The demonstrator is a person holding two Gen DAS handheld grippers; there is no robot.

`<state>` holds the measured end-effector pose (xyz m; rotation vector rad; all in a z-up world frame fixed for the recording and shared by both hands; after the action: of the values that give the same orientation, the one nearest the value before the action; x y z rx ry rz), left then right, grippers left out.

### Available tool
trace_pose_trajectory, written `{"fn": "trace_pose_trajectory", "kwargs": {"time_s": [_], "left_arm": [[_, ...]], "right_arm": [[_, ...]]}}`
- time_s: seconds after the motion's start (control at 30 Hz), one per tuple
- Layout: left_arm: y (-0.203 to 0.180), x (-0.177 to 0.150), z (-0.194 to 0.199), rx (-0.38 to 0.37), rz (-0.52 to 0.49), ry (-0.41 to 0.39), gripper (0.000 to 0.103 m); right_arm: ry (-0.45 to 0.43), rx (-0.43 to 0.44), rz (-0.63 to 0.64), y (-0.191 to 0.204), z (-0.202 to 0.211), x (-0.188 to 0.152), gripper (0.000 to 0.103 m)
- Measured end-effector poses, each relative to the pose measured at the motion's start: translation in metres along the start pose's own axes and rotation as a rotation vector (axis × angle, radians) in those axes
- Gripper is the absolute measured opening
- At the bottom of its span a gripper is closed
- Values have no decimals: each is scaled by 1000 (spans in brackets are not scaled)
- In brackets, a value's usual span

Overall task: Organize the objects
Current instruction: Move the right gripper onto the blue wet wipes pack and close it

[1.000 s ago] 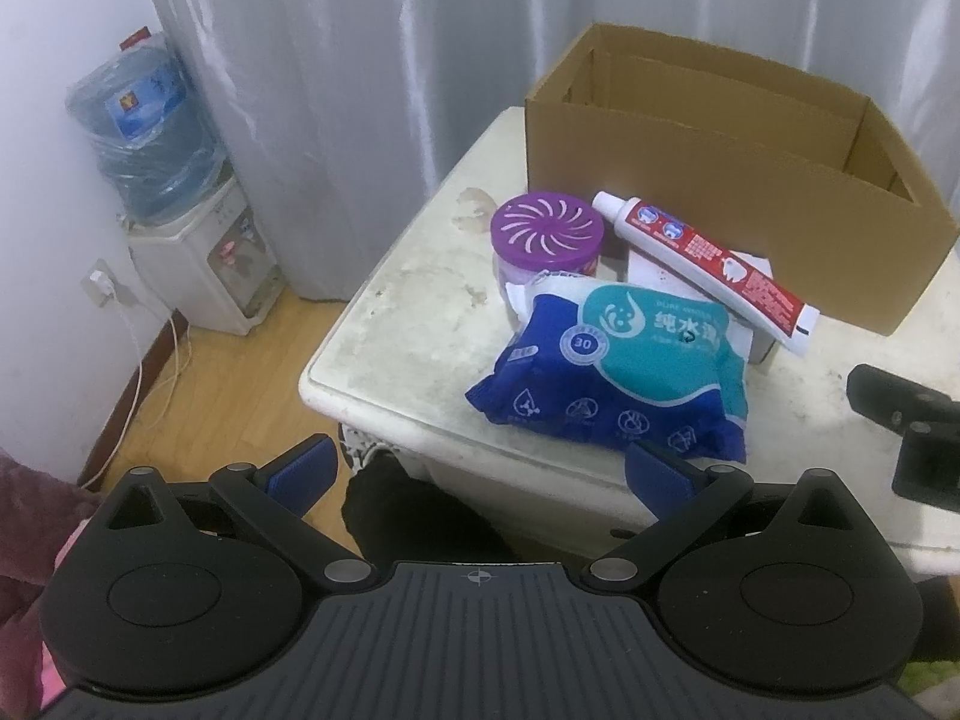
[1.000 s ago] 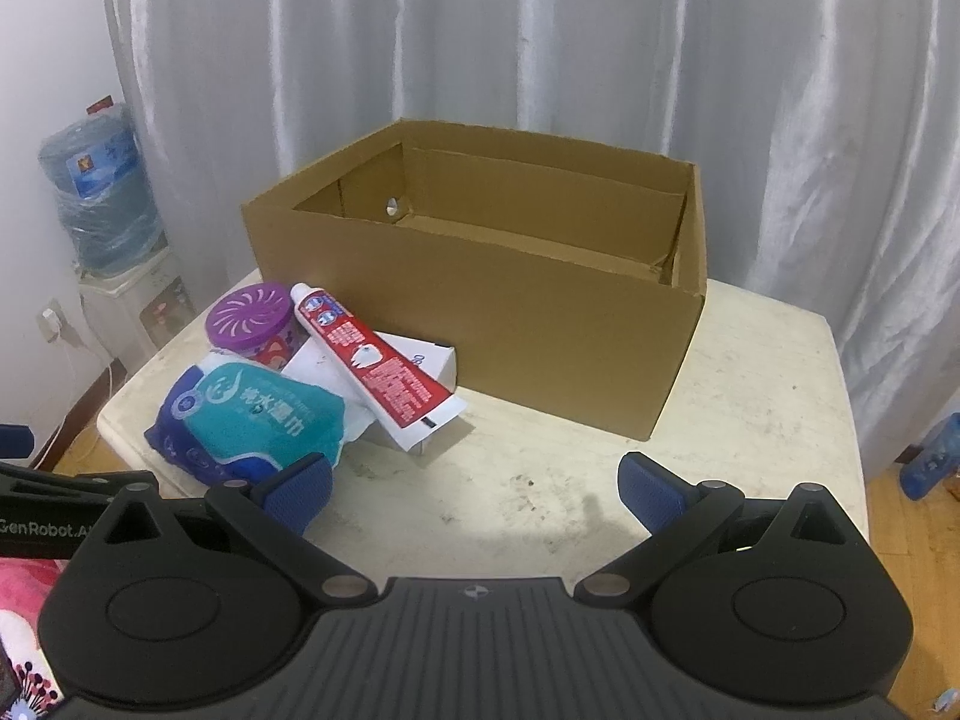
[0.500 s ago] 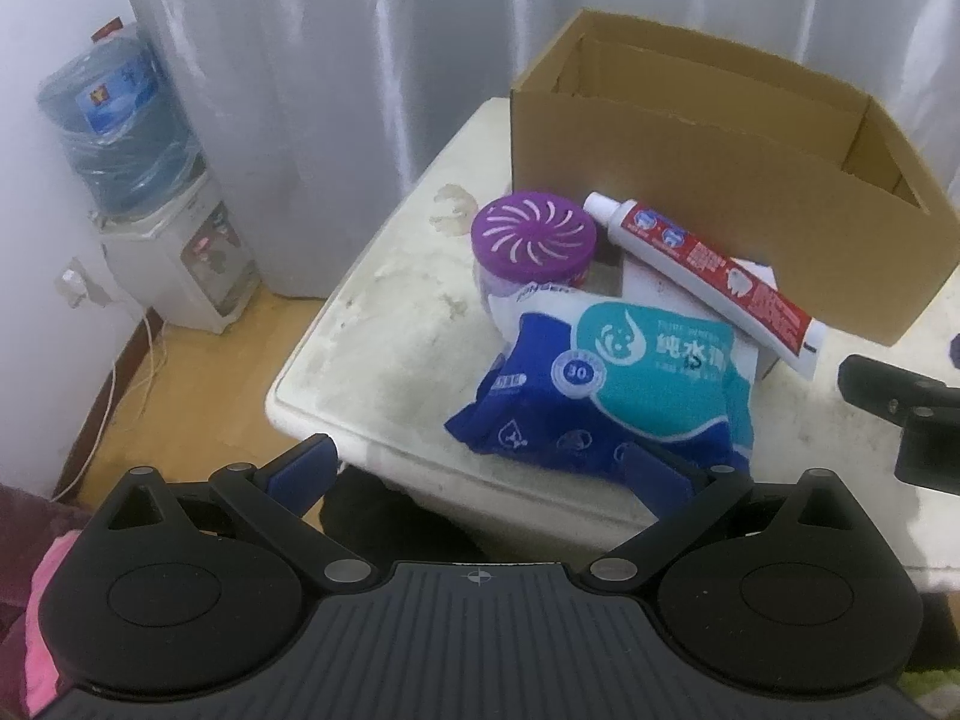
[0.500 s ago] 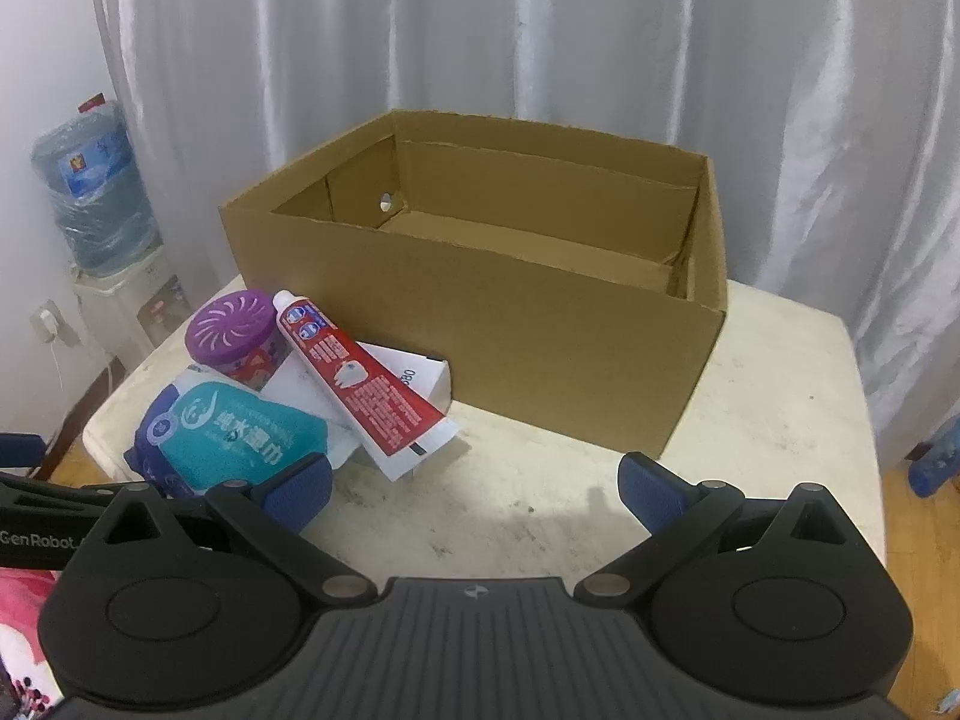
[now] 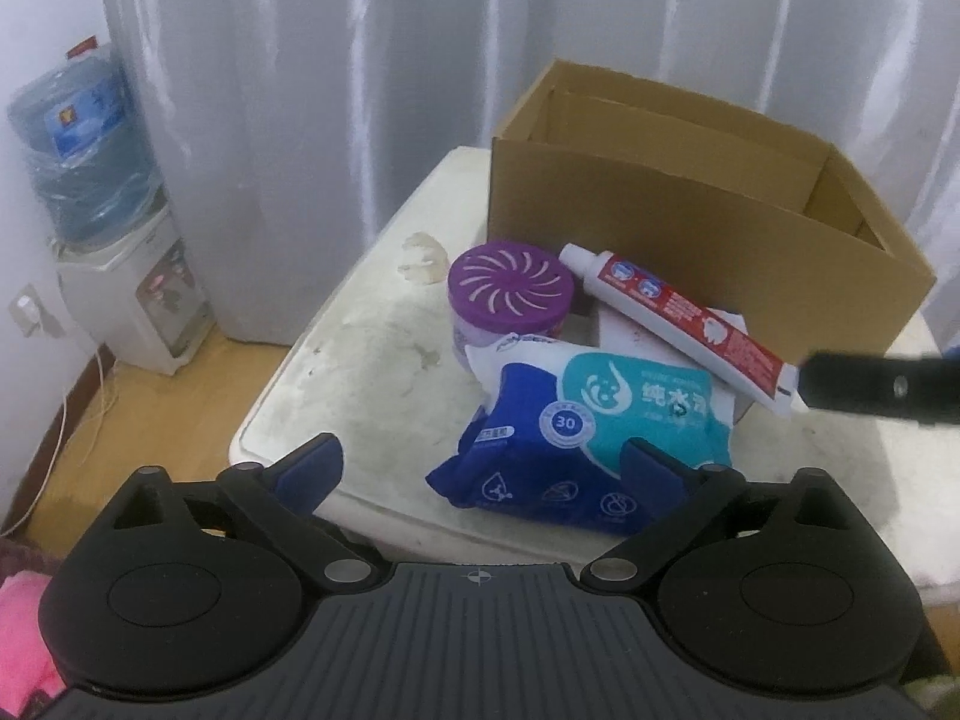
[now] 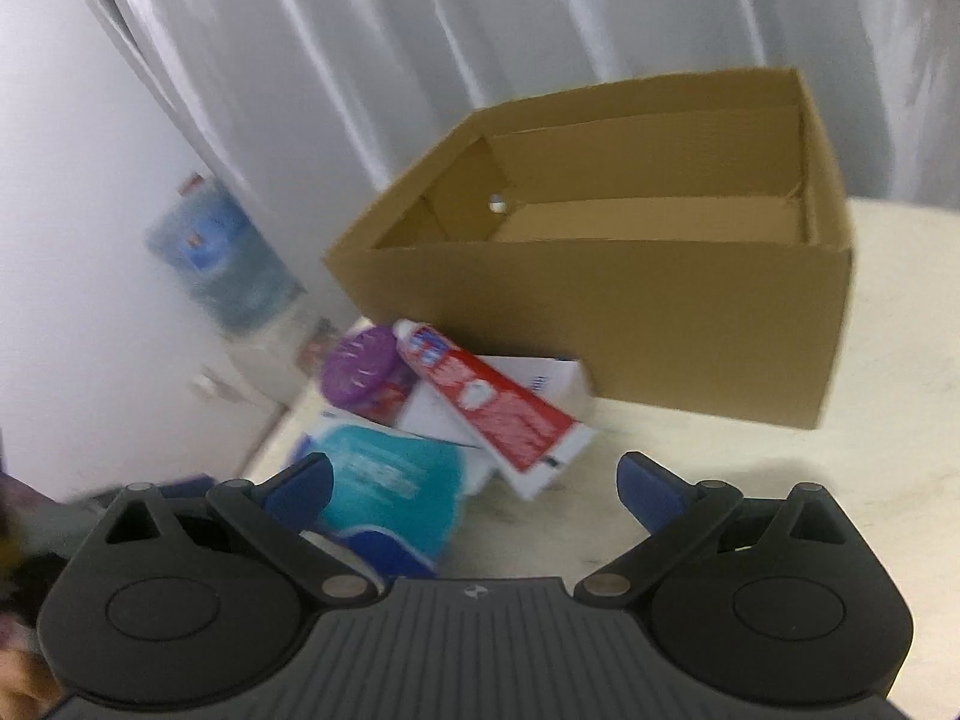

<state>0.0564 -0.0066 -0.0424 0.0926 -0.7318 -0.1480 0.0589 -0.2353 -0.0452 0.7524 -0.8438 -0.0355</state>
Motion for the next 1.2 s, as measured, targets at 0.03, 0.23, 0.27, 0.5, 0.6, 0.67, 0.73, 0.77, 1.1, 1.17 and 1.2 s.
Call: {"fn": "trace_pose_trajectory", "kwargs": {"time_s": [0.03, 0.23, 0.27, 0.5, 0.6, 0.67, 0.73, 0.77, 1.1, 1.17, 1.2], "left_arm": [[-1, 0, 0, -10, -7, -3, 95], [-9, 4, -6, -91, -34, -7, 92], [-9, 6, -8, -105, -36, -3, 92], [-9, 12, -18, -176, -10, 48, 94], [-8, 13, -21, -194, 0, 68, 96], [-8, 12, -23, -218, 7, 84, 97], [-9, 11, -24, -244, 9, 100, 97], [-10, 10, -24, -251, 5, 103, 97], [-23, 5, -20, -234, -58, 77, 100], [-25, 3, -19, -231, -69, 73, 100], [-26, 3, -20, -228, -75, 70, 100]], "right_arm": [[0, 32, -20, 0, -2, 1, 98], [64, 161, -186, -9, -24, 3, 80], [76, 168, -210, -12, -28, 3, 80], [120, 157, -275, -20, -43, 2, 77], [127, 159, -301, -25, -45, 3, 77], [132, 164, -315, -28, -47, 4, 77], [141, 164, -325, -29, -50, 4, 77], [148, 166, -329, -28, -51, 5, 77], [184, 170, -345, -28, -61, 3, 77], [193, 177, -347, -28, -62, 3, 77], [197, 182, -348, -27, -63, 3, 77]]}}
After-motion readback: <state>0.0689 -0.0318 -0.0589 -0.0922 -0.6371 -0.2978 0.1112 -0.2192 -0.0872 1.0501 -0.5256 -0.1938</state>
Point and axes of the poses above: each gripper's, at about its wrist camera, not at the fingertips, and z roughly against the way its jaws point, y to its left, x to its top, the point moved 3 cm from there along -z, roughly the way its jaws point, and after that the axes turned 12 degrees about x, right-handed, at the moved point
